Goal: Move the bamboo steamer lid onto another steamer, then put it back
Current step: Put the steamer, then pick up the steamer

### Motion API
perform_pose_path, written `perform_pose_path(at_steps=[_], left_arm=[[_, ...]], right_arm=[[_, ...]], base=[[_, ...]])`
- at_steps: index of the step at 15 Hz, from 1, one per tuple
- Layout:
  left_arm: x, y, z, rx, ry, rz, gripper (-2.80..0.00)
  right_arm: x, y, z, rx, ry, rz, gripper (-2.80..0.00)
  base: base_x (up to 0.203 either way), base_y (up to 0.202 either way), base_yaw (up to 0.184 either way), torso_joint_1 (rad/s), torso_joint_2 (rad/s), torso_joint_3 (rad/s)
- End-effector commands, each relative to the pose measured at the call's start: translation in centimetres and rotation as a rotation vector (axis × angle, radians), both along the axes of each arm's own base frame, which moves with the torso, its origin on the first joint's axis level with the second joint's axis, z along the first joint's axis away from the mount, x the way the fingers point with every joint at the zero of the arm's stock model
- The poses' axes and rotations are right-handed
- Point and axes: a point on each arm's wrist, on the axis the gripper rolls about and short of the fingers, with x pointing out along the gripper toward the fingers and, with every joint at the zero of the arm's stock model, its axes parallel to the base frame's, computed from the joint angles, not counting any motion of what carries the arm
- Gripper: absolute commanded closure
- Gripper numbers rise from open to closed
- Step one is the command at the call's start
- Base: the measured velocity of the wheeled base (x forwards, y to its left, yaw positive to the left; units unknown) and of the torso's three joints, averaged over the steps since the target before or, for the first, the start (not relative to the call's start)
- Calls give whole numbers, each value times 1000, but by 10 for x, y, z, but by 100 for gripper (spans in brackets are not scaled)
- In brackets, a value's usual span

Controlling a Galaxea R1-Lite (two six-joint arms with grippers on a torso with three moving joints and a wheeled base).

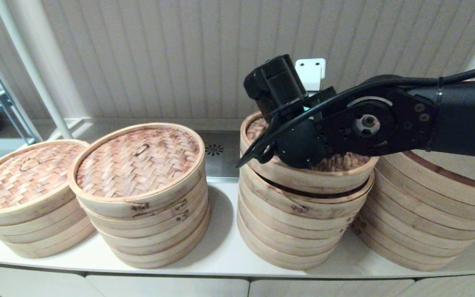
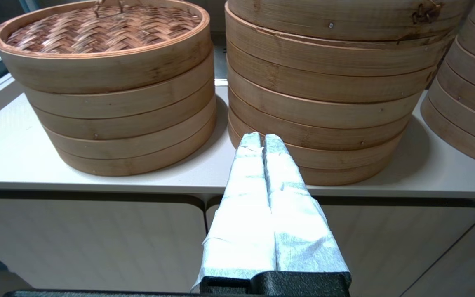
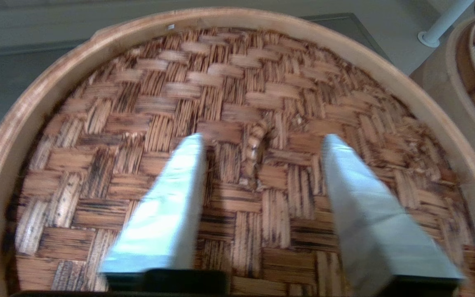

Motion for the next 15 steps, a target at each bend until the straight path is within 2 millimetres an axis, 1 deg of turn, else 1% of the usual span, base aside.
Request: perform_pose_path(at_steps=[1,4,6,7,9,11,12,13,15], left_arm=[[2,0,-9,0,30,0,0],[2,0,-9,0,30,0,0],[2,0,-9,1,31,0,0],[2,0,-9,2,31,0,0],[3,0,-9,2,33,0,0],[2,0,-9,2,31,0,0],[3,0,-9,2,32,0,0],[2,0,-9,2,31,0,0],[2,0,-9,4,34,0,0]], right_arm=[[-5,-8,13,23,-26,-9,-280],[-27,-36,52,69,-87,-15,-280],[-49,-65,79,98,-134,-27,-280],[-60,-80,89,103,-151,-37,0],[-83,-116,105,98,-178,-71,0],[-106,-151,111,57,-181,-111,0],[-121,-167,115,35,-185,-119,0],[-141,-183,119,19,-199,-120,0],[-192,-222,128,-27,-241,-118,0]], base=[[0,0,0,0,0,0],[0,0,0,0,0,0],[0,0,0,0,0,0],[0,0,0,0,0,0],[0,0,0,0,0,0],[0,0,0,0,0,0],[0,0,0,0,0,0],[0,0,0,0,0,0],[0,0,0,0,0,0]])
